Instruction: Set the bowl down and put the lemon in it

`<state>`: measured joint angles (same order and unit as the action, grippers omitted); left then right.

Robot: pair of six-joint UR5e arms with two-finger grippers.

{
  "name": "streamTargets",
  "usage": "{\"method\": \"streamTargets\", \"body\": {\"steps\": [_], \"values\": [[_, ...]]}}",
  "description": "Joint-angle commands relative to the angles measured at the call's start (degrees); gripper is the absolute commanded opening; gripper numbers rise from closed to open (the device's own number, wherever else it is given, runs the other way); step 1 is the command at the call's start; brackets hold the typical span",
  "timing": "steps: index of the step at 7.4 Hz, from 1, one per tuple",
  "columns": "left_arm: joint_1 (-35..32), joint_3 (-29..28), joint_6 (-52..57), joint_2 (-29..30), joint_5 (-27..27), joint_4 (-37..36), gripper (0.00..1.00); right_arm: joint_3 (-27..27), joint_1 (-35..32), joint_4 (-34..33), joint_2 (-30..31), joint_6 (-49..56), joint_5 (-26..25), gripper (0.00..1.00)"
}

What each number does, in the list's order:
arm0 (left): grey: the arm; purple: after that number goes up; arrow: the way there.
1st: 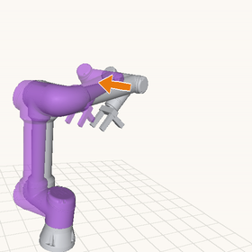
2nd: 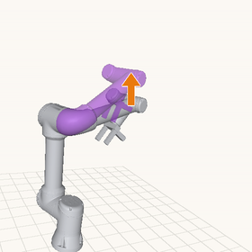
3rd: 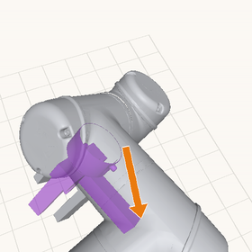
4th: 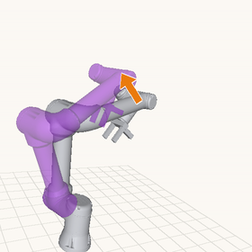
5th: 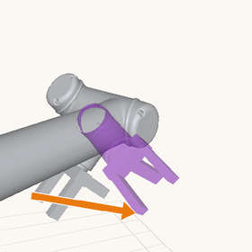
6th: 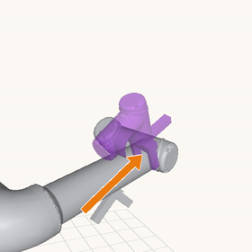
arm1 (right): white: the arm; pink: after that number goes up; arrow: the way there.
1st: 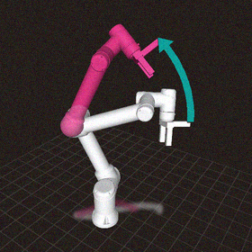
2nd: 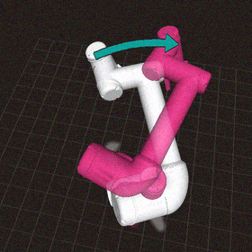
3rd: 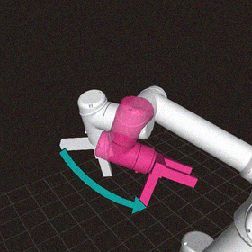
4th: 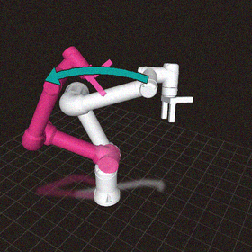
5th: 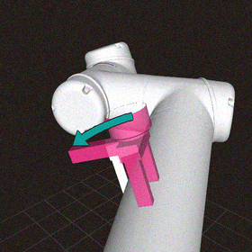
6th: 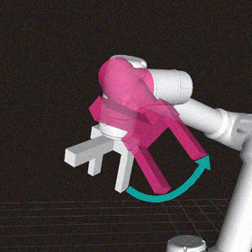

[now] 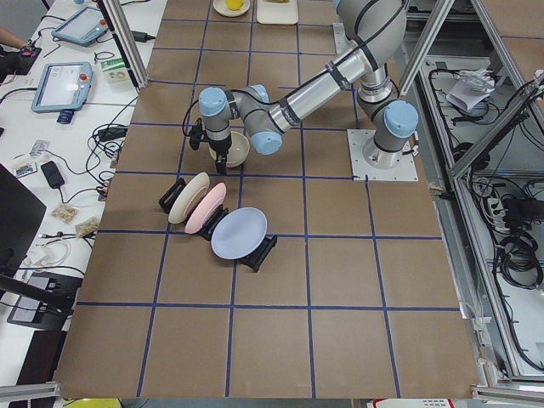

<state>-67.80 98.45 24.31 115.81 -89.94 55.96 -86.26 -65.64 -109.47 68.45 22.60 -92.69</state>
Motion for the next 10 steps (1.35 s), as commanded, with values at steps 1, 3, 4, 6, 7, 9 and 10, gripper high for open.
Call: {"method": "streamTargets", "body": {"steps": [1,3,4,6,7,9,10], "values": [[0.0,-0.4,0.4,0.3,-0.1,1.4,0.0,0.7,5.2,-9.9,-7.7,8.6,0.5,1.0],[0.0,-0.5,0.2,0.1,0.3,2.4,0.0,0.9,5.4,-11.4,-10.7,8.1,0.6,1.0],[-0.4,-0.6,-1.9,-1.0,0.2,2.6,0.0,1.1,5.5,-11.6,-12.1,8.0,0.7,1.0],[-5.5,-2.1,-7.7,-5.0,1.2,7.2,0.0,1.0,5.4,-11.4,-13.3,6.5,1.5,1.0],[-11.4,-2.2,-11.4,-6.9,1.5,8.6,0.0,1.0,5.4,-11.5,-13.8,6.5,2.7,1.0],[-22.3,-1.3,-22.5,-5.4,7.2,3.6,0.0,1.1,5.5,-11.5,-14.2,6.5,2.9,0.82],[-26.4,-1.1,-29.9,-4.3,8.0,1.1,0.0,1.1,5.4,-11.5,-14.1,6.4,2.9,0.57]]}}
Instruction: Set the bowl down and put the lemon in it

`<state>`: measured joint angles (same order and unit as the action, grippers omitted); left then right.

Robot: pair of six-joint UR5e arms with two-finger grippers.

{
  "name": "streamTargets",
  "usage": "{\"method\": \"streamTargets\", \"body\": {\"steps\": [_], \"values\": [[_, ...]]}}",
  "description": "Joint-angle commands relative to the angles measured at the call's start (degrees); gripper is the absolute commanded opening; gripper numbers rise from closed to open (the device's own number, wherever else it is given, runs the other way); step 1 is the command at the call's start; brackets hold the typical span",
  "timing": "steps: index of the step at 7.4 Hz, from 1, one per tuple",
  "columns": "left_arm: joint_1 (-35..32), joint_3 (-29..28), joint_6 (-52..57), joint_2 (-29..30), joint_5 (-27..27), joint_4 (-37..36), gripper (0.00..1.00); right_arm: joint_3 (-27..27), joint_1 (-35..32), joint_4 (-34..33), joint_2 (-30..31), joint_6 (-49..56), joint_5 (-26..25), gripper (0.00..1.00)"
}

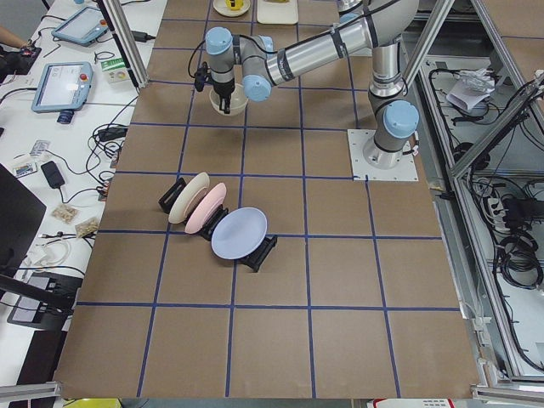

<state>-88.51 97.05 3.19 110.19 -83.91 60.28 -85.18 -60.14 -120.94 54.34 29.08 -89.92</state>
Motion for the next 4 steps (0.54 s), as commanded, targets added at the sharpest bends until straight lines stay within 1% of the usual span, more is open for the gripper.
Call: {"method": "streamTargets", "body": {"steps": [1,2,3,4], "values": [[-10.3,1.2,-12.6,2.3,3.5,-4.2,0.0,0.0,0.0,0.2,0.1,-0.2,0.0,0.3],[-13.8,1.9,-18.5,3.8,3.7,-8.4,0.0,0.1,0.0,0.5,0.5,-0.3,-0.2,0.1],[-15.4,2.5,-20.9,5.2,3.3,-10.7,0.0,0.0,-0.1,1.4,1.5,-0.6,-0.4,0.03],[-15.6,2.7,-20.3,5.0,3.1,-10.8,0.0,-0.1,-0.1,4.2,3.7,-0.6,-0.3,0.0]]}}
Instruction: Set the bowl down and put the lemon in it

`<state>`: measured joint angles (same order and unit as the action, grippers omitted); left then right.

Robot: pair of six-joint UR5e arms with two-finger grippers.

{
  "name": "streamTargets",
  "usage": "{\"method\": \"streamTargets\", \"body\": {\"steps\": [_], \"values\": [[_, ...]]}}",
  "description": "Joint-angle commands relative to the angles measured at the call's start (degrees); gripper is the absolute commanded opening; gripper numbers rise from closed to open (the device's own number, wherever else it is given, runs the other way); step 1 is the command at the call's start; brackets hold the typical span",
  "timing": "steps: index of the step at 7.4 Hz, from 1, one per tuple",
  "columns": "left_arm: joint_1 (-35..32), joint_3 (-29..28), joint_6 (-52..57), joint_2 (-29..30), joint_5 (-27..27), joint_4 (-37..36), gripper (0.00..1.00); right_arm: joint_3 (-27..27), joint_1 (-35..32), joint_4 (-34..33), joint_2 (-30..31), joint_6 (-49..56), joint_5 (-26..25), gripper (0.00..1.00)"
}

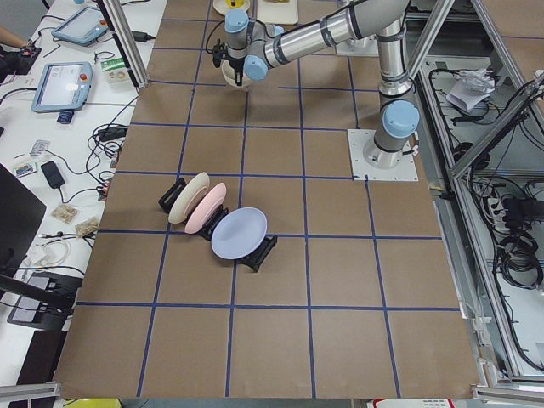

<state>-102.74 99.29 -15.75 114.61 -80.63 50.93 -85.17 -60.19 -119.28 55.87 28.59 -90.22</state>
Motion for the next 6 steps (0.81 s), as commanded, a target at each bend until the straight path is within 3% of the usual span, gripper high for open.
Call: {"method": "streamTargets", "body": {"steps": [1,2,3,4,6], "values": [[-1.4,0.6,-0.7,0.2,-1.5,-1.4,0.0,-0.1,-0.6,7.0,4.5,-2.4,0.2,0.0],[-1.4,0.6,-0.7,0.5,-2.1,-1.4,0.0,-0.1,-2.2,10.2,6.5,-6.5,0.3,0.0],[-1.4,0.6,-0.9,1.8,-2.0,-1.3,0.27,-0.2,-5.9,11.6,8.4,-8.6,0.0,0.0],[-1.4,0.5,-0.6,2.4,-2.0,-1.6,0.99,-0.1,-8.9,15.5,10.6,-13.7,0.2,0.0],[0.9,-2.7,0.4,-0.3,-1.6,4.0,1.0,-0.1,-15.1,18.1,13.3,-18.8,0.2,0.0]]}}
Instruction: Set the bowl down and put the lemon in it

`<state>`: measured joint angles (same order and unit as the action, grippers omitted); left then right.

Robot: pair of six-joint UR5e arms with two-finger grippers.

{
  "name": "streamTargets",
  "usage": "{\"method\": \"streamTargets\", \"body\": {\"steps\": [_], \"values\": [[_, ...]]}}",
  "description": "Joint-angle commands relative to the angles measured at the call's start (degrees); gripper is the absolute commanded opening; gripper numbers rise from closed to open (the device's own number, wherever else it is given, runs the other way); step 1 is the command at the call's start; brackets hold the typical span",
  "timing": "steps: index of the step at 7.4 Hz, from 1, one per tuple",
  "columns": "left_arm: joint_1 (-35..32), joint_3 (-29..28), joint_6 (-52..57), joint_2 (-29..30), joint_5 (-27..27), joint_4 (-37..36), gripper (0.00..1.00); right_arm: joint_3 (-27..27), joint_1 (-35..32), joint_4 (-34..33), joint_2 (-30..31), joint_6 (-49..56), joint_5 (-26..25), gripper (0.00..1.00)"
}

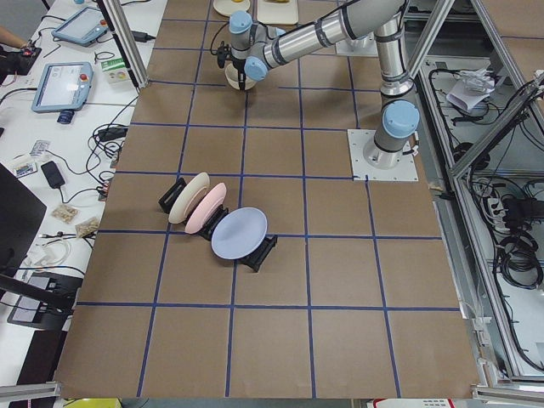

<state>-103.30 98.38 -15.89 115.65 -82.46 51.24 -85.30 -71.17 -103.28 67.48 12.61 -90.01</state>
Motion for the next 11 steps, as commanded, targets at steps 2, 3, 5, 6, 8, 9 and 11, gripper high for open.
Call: {"method": "streamTargets", "body": {"steps": [2,3,5,6,8,9,11], "values": [[5.8,-6.5,8.9,-6.6,-0.2,15.2,1.0,0.0,-12.2,3.8,4.9,-11.4,2.2,0.0],[7.7,-9.1,9.8,-9.4,-0.2,22.0,1.0,-0.1,-15.7,4.0,5.2,-15.5,3.7,0.0],[9.2,-12.2,11.6,-15.8,-8.0,31.2,1.0,-0.6,-23.5,3.3,5.2,-25.7,4.3,0.0],[10.2,-12.1,11.6,-19.2,-8.2,34.7,1.0,-0.6,-26.6,3.1,4.9,-30.0,4.2,0.0],[11.3,-11.4,11.6,-22.7,-8.1,35.7,1.0,-0.9,-29.4,1.9,3.3,-33.4,8.0,0.0],[11.5,-11.0,11.6,-22.9,-8.0,35.8,1.0,-0.9,-30.9,1.2,2.3,-35.1,9.1,0.0],[11.5,-11.0,11.6,-23.0,-8.2,35.9,1.0,-0.9,-33.4,-9.4,-1.6,-38.6,8.7,0.0]]}}
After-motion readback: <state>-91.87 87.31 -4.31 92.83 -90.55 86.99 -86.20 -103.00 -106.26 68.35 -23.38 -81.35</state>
